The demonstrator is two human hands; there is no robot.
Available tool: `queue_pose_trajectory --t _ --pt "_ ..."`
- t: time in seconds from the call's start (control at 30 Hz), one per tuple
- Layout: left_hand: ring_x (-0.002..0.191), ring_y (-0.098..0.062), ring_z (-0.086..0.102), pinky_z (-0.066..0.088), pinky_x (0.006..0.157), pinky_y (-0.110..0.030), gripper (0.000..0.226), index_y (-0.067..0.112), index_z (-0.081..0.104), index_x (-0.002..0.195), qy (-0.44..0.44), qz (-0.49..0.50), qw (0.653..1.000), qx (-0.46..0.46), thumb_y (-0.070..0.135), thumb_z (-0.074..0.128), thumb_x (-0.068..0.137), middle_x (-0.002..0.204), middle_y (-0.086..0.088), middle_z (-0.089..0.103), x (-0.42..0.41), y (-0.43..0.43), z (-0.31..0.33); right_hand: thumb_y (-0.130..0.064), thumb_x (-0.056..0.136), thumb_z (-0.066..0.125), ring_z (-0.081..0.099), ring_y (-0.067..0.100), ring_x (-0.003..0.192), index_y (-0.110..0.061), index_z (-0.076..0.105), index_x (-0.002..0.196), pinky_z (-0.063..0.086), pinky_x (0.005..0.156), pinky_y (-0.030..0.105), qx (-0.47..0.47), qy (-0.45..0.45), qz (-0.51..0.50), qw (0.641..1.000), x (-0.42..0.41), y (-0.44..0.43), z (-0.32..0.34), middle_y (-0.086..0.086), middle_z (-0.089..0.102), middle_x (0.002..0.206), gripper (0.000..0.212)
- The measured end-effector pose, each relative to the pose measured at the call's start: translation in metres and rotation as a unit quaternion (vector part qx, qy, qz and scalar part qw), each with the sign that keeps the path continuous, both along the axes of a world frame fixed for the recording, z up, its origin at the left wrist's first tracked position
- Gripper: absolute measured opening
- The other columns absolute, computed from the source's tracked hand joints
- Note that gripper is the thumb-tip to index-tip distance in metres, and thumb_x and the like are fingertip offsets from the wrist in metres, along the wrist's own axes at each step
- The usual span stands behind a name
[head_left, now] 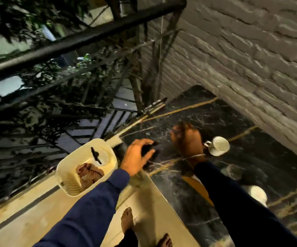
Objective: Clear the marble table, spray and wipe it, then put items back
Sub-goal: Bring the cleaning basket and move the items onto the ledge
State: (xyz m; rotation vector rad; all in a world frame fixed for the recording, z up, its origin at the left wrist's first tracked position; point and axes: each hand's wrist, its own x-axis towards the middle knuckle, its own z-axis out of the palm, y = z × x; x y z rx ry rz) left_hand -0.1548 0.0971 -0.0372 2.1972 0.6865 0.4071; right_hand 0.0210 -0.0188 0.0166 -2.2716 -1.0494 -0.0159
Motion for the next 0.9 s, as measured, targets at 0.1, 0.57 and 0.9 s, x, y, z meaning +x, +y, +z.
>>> queue_pose_trajectory --t 0.1,0.57,0.9 --pt "0.095 -0.013 0.062 0.052 0.086 -0.037 0.019 0.023 0.065 0.105 -0.008 0.172 0.985 -0.001 0.019 0.065 0.086 0.102 0.004 0.067 -0.067 0.063 -0.010 -0.029 0.080 0.058 0.066 0.027 0.065 -0.011 0.066 0.077 0.049 0.062 0.032 0.010 -0.017 0.129 0.991 -0.046 0.076 -0.022 0.005 0.067 0.072 0.019" --pt "0.119 -0.045 0.050 0.042 0.094 -0.045 0.059 -0.009 0.046 0.128 0.333 0.460 0.787 -0.243 0.031 0.063 0.089 0.128 -0.031 0.053 -0.273 0.190 -0.149 -0.021 0.098 0.042 0.053 0.035 0.120 0.000 0.030 0.144 0.045 0.099 0.041 -0.438 0.114 0.131 0.882 -0.207 0.257 -0.210 0.020 0.051 0.134 0.052" --pt "0.077 -0.035 0.067 0.051 0.066 -0.040 0.014 0.004 0.069 0.076 0.238 0.446 0.838 -0.203 0.018 0.065 0.077 0.077 -0.022 0.070 -0.295 0.216 -0.095 -0.018 0.085 0.066 0.062 0.030 0.108 -0.008 0.058 0.122 0.050 0.095 0.039 -0.393 0.156 0.121 0.898 -0.182 0.285 -0.148 0.015 0.065 0.116 0.039"
